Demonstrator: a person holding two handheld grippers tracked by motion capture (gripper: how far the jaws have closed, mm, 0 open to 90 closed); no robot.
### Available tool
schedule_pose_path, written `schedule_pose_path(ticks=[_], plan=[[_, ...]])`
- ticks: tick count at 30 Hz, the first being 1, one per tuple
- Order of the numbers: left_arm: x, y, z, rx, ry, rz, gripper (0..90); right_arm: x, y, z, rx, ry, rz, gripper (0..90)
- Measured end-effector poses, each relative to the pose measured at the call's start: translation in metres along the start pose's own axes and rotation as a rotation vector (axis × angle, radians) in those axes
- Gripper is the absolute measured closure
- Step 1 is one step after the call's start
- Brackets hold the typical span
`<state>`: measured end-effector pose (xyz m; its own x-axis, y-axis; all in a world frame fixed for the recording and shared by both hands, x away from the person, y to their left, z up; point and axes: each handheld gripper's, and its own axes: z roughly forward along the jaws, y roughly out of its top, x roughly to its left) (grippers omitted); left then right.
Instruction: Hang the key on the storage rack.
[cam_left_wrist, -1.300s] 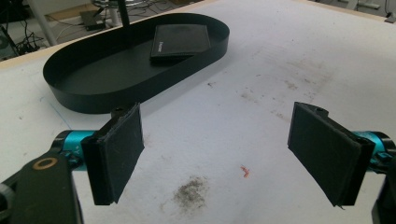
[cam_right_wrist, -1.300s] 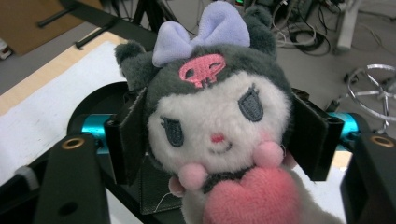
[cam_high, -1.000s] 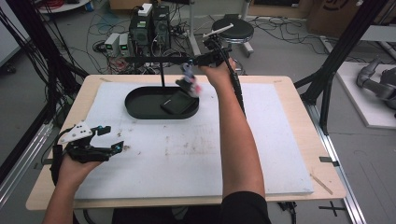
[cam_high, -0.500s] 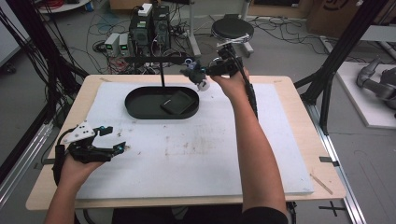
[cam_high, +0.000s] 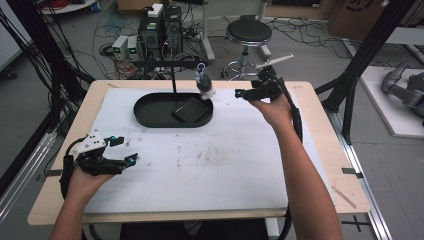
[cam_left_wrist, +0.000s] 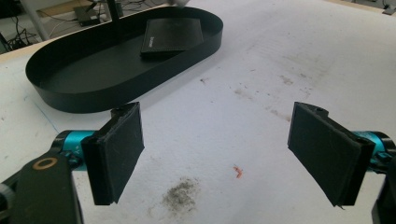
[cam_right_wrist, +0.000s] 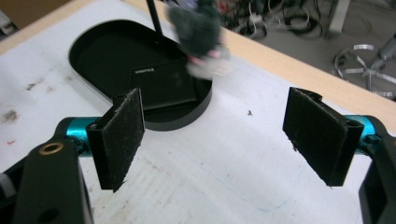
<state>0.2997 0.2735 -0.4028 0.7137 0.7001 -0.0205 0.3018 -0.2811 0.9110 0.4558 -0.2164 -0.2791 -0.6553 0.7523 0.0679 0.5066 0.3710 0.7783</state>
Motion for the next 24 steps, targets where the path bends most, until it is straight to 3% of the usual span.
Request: schedule_pose_path(ticks=[2, 6, 13, 24], plan=[[0.0, 0.0, 0.001, 0.003, -0.001, 0.0, 18.2, 0.001, -0.008, -0.005, 0.002, 0.027, -0.002, 24.3], [-0.001, 0.0, 0.003, 0.005, -0.003, 0.001, 18.2, 0.004, -0.025, -0.013, -0.025, 0.036, -0.021, 24.1], [-0.001, -0.001, 0.006, 0.011, -0.009, -0.002, 18.2, 0.003, -0.053, -0.023, -0.017, 0.033, -0.029, 21.2], [-0.002, -0.004, 0.009, 0.017, -0.015, -0.01, 18.2, -0.005, -0.117, -0.043, -0.043, 0.041, 0.031, 21.2]])
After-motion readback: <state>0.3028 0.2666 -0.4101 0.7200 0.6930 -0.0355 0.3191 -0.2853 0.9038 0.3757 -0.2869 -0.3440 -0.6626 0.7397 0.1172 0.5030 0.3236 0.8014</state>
